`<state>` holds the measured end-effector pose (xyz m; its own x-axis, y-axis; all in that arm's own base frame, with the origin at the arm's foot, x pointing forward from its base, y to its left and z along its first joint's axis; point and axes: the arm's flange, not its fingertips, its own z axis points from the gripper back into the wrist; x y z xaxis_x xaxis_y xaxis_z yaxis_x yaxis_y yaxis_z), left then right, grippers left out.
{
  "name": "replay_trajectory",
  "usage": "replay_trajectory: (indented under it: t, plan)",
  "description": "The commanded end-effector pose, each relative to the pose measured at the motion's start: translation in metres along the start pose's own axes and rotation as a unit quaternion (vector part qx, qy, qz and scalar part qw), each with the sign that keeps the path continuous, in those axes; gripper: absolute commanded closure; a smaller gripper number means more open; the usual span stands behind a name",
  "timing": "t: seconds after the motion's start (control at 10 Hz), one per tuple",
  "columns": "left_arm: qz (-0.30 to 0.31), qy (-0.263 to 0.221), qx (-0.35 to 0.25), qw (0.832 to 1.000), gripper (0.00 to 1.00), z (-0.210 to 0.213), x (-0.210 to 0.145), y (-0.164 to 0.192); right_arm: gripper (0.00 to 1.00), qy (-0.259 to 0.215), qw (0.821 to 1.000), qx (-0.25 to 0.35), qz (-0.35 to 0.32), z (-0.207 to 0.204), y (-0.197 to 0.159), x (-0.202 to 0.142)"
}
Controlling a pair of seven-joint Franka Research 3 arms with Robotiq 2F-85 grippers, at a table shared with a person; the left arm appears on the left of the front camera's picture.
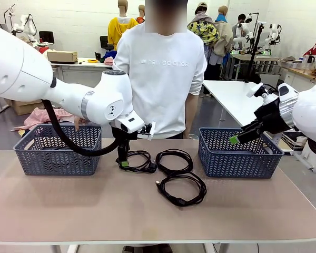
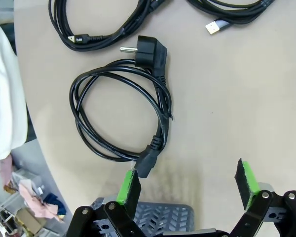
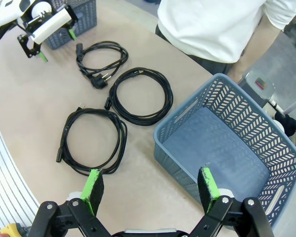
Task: Organize the cables according to human instructions.
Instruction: Pick up a bundle of cables and place it in the basket indicated by the human.
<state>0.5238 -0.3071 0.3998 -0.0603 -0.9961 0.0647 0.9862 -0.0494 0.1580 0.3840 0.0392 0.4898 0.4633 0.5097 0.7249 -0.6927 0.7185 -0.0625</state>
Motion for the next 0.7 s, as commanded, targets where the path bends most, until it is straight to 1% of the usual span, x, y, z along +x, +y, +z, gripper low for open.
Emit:
replay_trajectory:
  t: [0.0,0.1,0.2,0.4,0.6]
  plan:
    - [0.002,0.000,0.005,1.000,0.00,0.003,-0.003,-0.004,0.00,-0.004,1.000,0.003,-0.004,0.000,-0.001,0.000]
    - [0.000,0.000,0.000,1.000,0.00,0.000,0.000,0.000,0.00,-0.004,1.000,0.003,-0.004,0.000,-0.001,0.000]
    - [-0.004,0.010,0.011,1.000,0.00,-0.005,0.002,0.003,0.00,-0.004,1.000,0.003,-0.004,0.000,-0.001,0.000]
    - [-0.009,0.019,0.010,1.000,0.00,-0.020,0.007,0.014,0.00,-0.004,1.000,0.003,-0.004,0.000,-0.001,0.000]
    - [-0.013,0.022,0.002,1.000,0.00,-0.034,0.013,0.024,0.00,-0.004,1.000,0.003,-0.004,0.000,-0.001,0.000]
